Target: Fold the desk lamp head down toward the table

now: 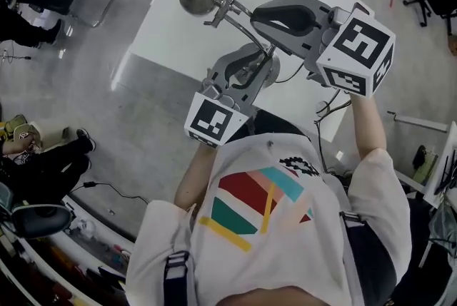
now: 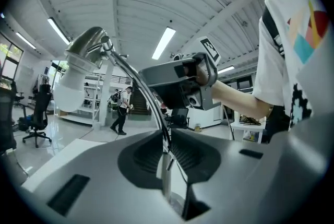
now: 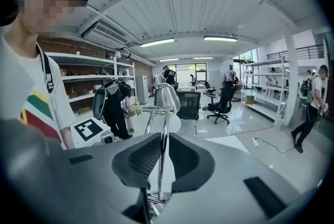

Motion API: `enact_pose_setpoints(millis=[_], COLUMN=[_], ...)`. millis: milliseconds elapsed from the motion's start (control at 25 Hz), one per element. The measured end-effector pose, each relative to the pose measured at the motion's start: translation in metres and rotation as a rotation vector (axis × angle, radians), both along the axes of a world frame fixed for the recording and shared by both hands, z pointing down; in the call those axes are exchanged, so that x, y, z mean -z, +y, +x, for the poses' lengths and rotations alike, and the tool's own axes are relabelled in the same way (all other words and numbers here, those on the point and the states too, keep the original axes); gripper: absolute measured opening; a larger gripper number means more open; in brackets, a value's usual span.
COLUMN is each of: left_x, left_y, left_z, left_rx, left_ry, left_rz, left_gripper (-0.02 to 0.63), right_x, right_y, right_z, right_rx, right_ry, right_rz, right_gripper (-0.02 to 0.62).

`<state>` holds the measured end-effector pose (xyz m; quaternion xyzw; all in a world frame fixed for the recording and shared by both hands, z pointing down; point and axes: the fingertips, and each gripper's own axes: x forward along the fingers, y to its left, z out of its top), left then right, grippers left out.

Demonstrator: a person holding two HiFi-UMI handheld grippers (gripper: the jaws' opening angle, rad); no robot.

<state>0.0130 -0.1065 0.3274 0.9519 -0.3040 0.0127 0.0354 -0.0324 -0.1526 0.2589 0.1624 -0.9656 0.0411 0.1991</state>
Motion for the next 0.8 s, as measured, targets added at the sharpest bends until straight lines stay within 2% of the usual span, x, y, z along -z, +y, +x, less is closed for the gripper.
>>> enact_pose_setpoints(millis=[40,200,360,560,800], left_x=[-0.001,-0.007,-0.007,-0.010,-0.015], left_y=[0.001,-0.003,-0.005,-0.008,-0.009], left_z=[0.001,-0.004,-0.004,-0.007,-0.004], left_rx=[-0.015,-0.054,-0.043,-0.027,-0.029], left_ry=[0.007,0.052,0.058,0.145,0.138], left_rz=[-0.015,-0.112,-0.117,-0.169,-0.159], left_gripper=[0.093,0.083,0.083,0.074,0.075], right_x=[0.000,-0.003,-0.007,-0.012,-0.024], right_y=[0.001,-0.003,-0.005,-0.007,-0.011], right_z=[-0.001,-0.006,-0.009,-0.012,-0.017], right_rx=[0.012,0.043,0.072,0.087,0.090], right_ry=[0.028,0.128,0.181,0.242,0.373], right_rz=[0.007,0.019,0.008,-0.023,-0.045], right_gripper=[0.053,0.046,0.046,0.046,0.043])
